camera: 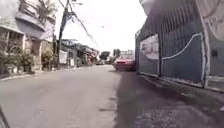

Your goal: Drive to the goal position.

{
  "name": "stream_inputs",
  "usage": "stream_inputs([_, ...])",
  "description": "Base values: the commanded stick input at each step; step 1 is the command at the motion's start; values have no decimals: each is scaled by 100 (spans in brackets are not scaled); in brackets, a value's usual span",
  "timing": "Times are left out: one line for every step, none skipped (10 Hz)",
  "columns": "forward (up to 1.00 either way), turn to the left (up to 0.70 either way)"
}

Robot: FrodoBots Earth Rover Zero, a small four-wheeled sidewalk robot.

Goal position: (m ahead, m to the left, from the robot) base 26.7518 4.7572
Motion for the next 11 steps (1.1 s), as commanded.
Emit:
stream_inputs([70, 1])
stream_inputs([70, 0])
stream_inputs([70, 0])
stream_inputs([70, 0])
stream_inputs([70, 0])
stream_inputs([70, 0])
stream_inputs([70, 2])
stream_inputs([70, 2])
stream_inputs([70, 2])
stream_inputs([70, 2])
stream_inputs([70, 2])
